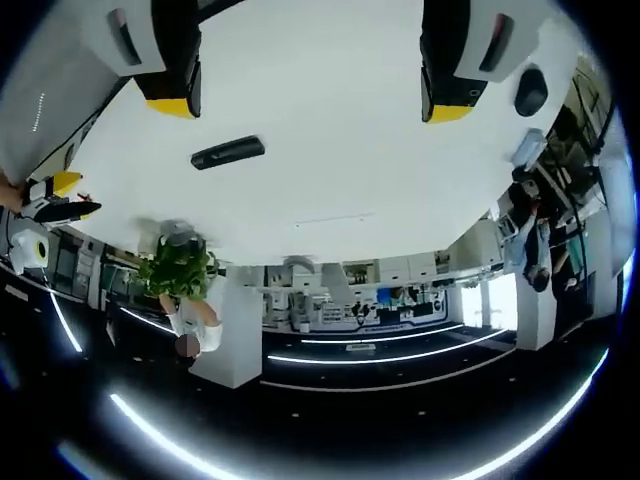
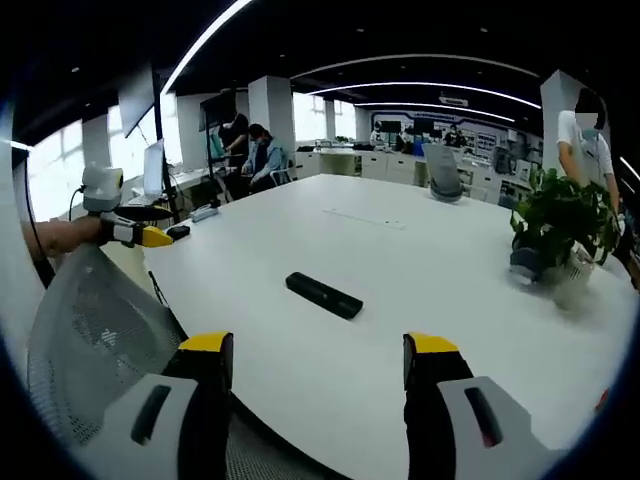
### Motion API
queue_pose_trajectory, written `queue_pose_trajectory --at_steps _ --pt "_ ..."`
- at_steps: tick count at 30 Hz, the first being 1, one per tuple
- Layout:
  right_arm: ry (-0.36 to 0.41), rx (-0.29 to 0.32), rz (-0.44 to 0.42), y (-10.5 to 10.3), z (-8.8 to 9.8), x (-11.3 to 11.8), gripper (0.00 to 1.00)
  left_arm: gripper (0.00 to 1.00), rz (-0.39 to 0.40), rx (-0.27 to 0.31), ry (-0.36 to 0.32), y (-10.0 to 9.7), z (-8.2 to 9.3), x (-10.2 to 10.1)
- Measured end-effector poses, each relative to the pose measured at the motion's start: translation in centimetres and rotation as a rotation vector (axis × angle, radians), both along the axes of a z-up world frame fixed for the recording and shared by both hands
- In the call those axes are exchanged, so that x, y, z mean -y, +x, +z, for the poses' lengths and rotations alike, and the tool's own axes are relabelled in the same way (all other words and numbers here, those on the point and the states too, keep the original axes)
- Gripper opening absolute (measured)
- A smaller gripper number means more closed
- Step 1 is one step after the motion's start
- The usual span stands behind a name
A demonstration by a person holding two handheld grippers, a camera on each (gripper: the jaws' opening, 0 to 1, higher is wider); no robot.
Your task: Press the specified remote control buttons in sequence, fully releasing each button before pressing the next.
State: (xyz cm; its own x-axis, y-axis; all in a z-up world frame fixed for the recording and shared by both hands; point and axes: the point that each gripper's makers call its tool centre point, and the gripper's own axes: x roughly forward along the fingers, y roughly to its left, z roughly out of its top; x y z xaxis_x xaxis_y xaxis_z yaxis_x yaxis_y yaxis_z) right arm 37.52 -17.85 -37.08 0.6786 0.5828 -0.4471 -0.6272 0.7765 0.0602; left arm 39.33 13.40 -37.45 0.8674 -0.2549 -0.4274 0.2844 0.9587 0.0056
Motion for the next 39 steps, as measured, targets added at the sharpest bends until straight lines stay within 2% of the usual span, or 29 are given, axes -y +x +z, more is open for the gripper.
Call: queue_pose_trajectory --at_steps 4,7,14,17,18,20,22,24,25,27,28,30,33,35,39 --pt "0.004 -0.002 0.022 -0.1 0.0 -0.4 0.73 0.95 0.042 -0.054 0.072 -0.3 -1.0 -0.9" --pt "-0.002 -0.006 0.05 -0.3 -0.2 -0.7 0.74 0.95 0.049 -0.057 0.078 -0.2 -1.0 -1.0" --pt "-0.008 -0.003 0.045 -0.3 -0.3 -0.6 0.73 0.95 0.034 -0.091 0.123 -0.4 -1.7 -0.8" --pt "-0.063 0.012 -0.003 0.3 -0.6 0.4 0.74 0.96 -0.027 -0.11 0.079 -0.6 -1.9 0.6" --pt "-0.084 0.023 -0.015 0.4 -0.6 0.7 0.75 0.96 -0.067 -0.137 0.094 -0.7 -2.4 1.1" --pt "-0.074 0.012 -0.019 0.4 -0.7 0.7 0.73 0.99 -0.124 -0.162 0.141 -1.0 -3.0 1.9" --pt "-0.069 0.009 -0.027 0.5 -0.7 0.8 0.75 0.99 -0.185 -0.16 0.176 -1.2 -3.1 2.7" --pt "-0.082 0.009 -0.03 0.5 -0.8 1.0 0.73 1.0 -0.245 -0.166 0.162 -1.6 -3.2 3.8" --pt "-0.091 0.012 -0.035 0.5 -0.9 1.1 0.73 1.0 -0.273 -0.187 0.144 -1.9 -3.4 4.3" --pt "-0.115 -0.005 -0.046 0.4 -1.3 1.3 0.72 1.0 -0.305 -0.242 0.122 -2.6 -3.9 4.8" --pt "-0.124 -0.01 -0.046 0.4 -1.5 1.3 0.72 1.0 -0.326 -0.25 0.115 -2.7 -3.9 5.1" --pt "-0.137 -0.012 -0.038 0.3 -1.6 1.2 0.71 1.0 -0.385 -0.275 0.144 -3.1 -4.3 5.4" --pt "-0.151 -0.009 -0.03 0.3 -1.7 1.1 0.71 1.0 -0.426 -0.272 0.201 -2.9 -4.5 5.4" --pt "-0.167 -0.017 -0.034 0.2 -1.9 1.3 0.7 1.0 -0.457 -0.296 0.2 -2.8 -4.8 5.7" --pt "-0.168 -0.043 -0.039 0.1 -2.3 1.5 0.69 1.0 -0.505 -0.307 0.203 -2.0 -5.4 6.3"
